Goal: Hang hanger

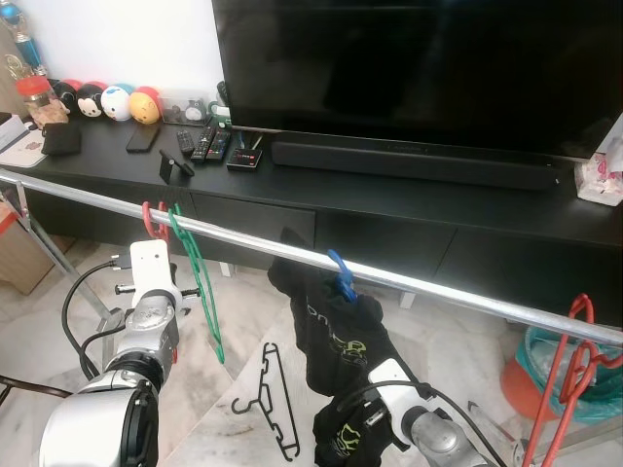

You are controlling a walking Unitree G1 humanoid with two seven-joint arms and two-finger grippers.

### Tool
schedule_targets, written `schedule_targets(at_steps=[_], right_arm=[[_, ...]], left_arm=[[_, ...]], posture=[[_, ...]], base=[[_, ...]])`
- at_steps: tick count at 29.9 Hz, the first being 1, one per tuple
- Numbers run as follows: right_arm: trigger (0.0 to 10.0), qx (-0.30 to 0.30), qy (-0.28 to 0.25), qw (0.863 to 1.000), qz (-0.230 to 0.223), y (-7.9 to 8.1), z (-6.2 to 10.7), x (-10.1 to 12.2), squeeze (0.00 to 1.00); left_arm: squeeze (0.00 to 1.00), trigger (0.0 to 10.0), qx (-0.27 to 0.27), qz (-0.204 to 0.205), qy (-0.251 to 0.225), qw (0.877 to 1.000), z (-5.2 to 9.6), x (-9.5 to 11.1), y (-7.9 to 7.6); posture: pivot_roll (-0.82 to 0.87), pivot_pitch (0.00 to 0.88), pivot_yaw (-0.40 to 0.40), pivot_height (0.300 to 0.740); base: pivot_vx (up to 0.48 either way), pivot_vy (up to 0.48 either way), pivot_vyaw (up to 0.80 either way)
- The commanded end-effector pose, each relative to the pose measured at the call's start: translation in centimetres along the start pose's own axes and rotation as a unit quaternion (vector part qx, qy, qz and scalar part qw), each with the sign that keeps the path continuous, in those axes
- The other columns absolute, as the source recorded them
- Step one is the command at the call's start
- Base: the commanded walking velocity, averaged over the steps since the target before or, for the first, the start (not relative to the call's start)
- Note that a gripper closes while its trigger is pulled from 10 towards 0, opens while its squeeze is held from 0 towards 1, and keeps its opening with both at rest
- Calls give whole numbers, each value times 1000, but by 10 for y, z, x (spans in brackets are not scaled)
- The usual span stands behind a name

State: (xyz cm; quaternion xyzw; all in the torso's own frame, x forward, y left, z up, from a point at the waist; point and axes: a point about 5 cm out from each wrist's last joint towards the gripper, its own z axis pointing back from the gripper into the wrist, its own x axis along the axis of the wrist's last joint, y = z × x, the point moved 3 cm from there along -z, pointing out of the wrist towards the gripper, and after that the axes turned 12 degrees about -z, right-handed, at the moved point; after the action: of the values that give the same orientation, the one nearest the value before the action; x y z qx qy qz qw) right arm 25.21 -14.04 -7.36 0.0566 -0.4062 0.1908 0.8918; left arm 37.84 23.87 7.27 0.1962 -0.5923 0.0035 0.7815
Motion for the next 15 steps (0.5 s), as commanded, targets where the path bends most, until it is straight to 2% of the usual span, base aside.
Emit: schedule_targets(at_steps=[1,5,6,7,8,15], right_arm=[[10000,-2,8,1000,-2,1,1,-6,0],[10000,-3,9,1000,-1,2,2,-7,0],[10000,-2,9,1000,-1,2,2,-8,0],[10000,-2,8,1000,-1,2,2,-8,0],[10000,-1,8,1000,-1,3,2,-8,0],[10000,-2,8,1000,0,3,1,-7,0]], left_arm=[[0,0,18,-16,-37,999,0,9,6],[0,0,29,-27,-67,997,2,17,8],[0,2980,31,-28,-78,996,3,19,7],[0,9490,33,-32,-97,994,5,21,7],[0,10000,33,-31,-104,994,7,21,6],[0,10000,31,-29,-114,993,17,6,4]], posture=[[-100,7,0,736],[-99,7,0,736],[-94,5,-2,736],[-94,5,-2,736],[-92,3,-2,736],[-87,0,1,736]], base=[[0,0,0],[0,0,0],[0,0,0],[0,0,0],[0,0,0],[0,0,0]])
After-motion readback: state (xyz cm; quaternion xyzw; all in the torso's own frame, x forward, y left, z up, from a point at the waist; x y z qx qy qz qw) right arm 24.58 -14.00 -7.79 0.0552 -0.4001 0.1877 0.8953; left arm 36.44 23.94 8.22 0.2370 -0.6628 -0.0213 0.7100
